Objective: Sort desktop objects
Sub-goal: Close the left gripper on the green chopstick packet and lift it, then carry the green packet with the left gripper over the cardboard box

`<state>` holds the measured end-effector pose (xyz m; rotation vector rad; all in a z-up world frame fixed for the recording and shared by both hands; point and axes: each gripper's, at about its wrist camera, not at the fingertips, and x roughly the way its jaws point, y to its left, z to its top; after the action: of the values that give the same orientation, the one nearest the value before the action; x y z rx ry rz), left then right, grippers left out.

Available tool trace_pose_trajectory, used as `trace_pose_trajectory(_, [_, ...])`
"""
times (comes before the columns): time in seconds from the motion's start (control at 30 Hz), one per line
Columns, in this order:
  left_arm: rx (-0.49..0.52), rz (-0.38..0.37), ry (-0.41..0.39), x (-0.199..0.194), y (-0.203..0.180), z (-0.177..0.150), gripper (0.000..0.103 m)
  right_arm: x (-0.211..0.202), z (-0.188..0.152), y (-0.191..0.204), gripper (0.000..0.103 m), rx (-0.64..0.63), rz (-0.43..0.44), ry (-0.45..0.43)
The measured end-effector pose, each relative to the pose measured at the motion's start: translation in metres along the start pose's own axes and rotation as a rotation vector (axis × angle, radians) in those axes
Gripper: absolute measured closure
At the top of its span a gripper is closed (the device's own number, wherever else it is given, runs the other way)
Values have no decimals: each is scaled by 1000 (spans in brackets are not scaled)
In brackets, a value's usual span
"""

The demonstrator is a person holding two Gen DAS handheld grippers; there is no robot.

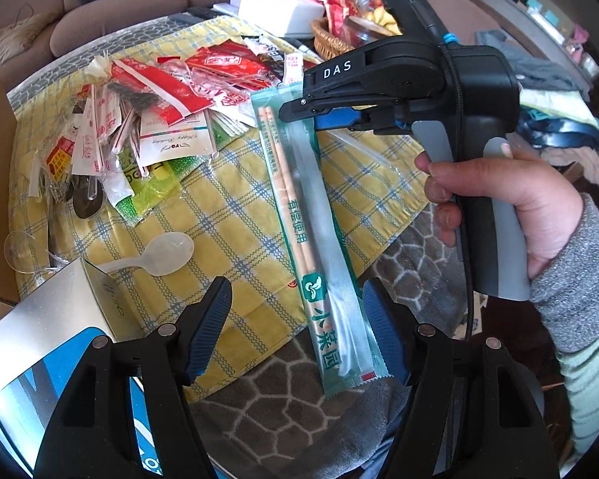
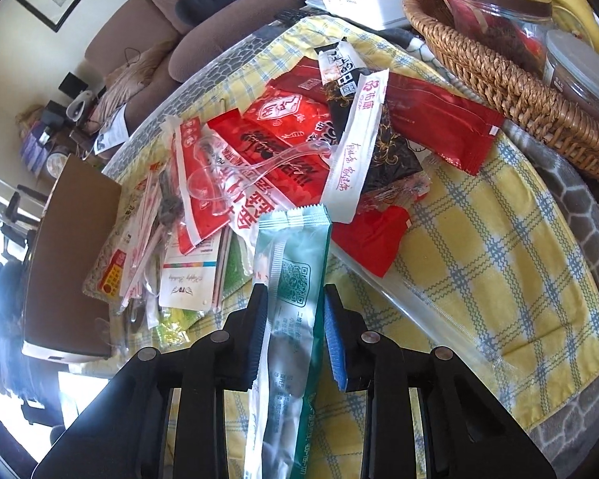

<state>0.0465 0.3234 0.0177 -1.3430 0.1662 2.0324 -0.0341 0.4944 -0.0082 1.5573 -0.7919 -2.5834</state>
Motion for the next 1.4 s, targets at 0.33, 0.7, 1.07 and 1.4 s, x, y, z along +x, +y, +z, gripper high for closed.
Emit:
trace_pose_trajectory(0.33, [-20, 72, -44, 3, -1, 22, 36, -23, -3, 73, 92, -139, -8, -11])
trace_pose_trajectory(0.7, [-103, 126, 42, 27, 16, 32, 36, -42, -11, 51, 77, -131, -62, -8])
trace_pose_trajectory(1.07, [-129, 122, 211, 69, 20, 29, 73, -46, -31, 14, 69, -52, -16, -9])
trace_pose_trajectory(1.4, [-266, -92, 95, 32, 40, 30, 92, -57, -42, 22, 61, -58, 43, -16])
